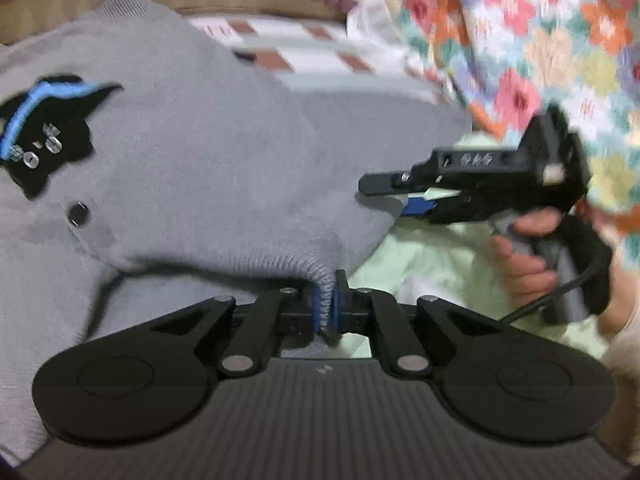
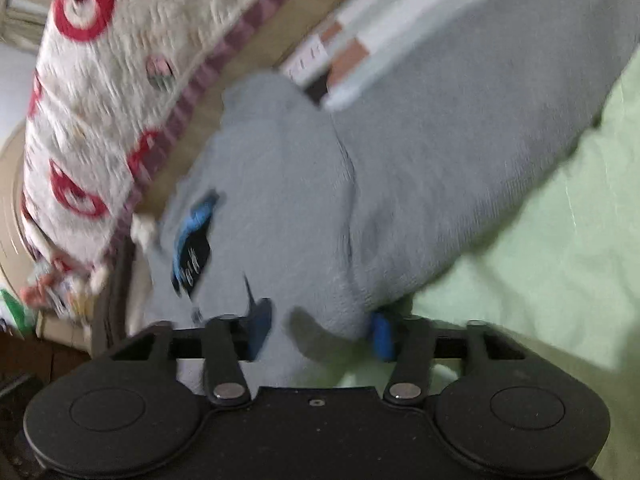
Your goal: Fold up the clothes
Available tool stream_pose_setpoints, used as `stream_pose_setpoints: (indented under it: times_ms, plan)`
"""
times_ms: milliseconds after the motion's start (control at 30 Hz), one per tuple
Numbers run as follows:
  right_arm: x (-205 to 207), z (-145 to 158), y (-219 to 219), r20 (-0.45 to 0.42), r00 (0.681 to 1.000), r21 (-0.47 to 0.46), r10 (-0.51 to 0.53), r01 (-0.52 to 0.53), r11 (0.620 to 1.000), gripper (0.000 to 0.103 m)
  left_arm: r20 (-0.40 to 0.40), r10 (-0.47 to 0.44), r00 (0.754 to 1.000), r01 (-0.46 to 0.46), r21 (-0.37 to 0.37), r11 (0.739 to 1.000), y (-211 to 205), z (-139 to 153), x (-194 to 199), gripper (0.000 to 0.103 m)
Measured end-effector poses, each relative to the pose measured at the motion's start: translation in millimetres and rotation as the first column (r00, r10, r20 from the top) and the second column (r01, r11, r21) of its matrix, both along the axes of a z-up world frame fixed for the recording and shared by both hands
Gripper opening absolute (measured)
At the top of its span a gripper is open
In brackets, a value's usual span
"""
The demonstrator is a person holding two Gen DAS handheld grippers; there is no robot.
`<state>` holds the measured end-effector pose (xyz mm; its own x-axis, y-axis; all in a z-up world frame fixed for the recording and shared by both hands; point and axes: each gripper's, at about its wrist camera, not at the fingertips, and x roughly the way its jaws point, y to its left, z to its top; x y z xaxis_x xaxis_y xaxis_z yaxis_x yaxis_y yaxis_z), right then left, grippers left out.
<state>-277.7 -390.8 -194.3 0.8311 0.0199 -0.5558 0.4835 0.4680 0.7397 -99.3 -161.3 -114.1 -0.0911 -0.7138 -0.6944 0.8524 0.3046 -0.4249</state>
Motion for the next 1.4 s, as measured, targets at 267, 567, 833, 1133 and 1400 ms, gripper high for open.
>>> stream_pose_setpoints:
  times_ms: [267, 567, 833, 1133, 1400]
  plan:
    - [0.1, 20.8, 23.4, -0.205, 0.972, -0.319, 0.113, -0.175, 0.931, 0.013, -0.087, 0.071, 0.994, -0.056, 0.166, 0.985, -5.9, -36.5, -19.7, 0.007]
    - [-2.1, 66.7, 38.8, -0.262, 0.957, -0.445, 0.128, -0.237, 0.863, 0.038, -0.128, 0.131, 0.983, -0.123, 0.072, 0.99, 25.0, -8.5, -5.0, 0.053]
    - [73.3, 79.1, 82.0, -0.164, 0.859, -0.385, 0.485, -0.509, 0.77, 0.039, -0.023, 0.515, 0.857, -0.509, 0.125, 0.852, 116.5, 24.5, 53.3, 0.053]
    - [190.6, 38.0, 184.0, -0.105, 0.484, -0.003, 0.869, -0.874, 0.487, 0.05, -0.062, 0.882, 0.467, -0.853, 0.232, 0.468, 254.5, 12.2, 160.0, 0.053]
    - [228.4, 2.6, 225.6, -0.114, 0.451, 0.106, 0.885, -0.88, 0.462, 0.054, -0.146, 0.933, 0.327, -0.89, 0.283, 0.357, 288.4, -23.3, 181.8, 0.053]
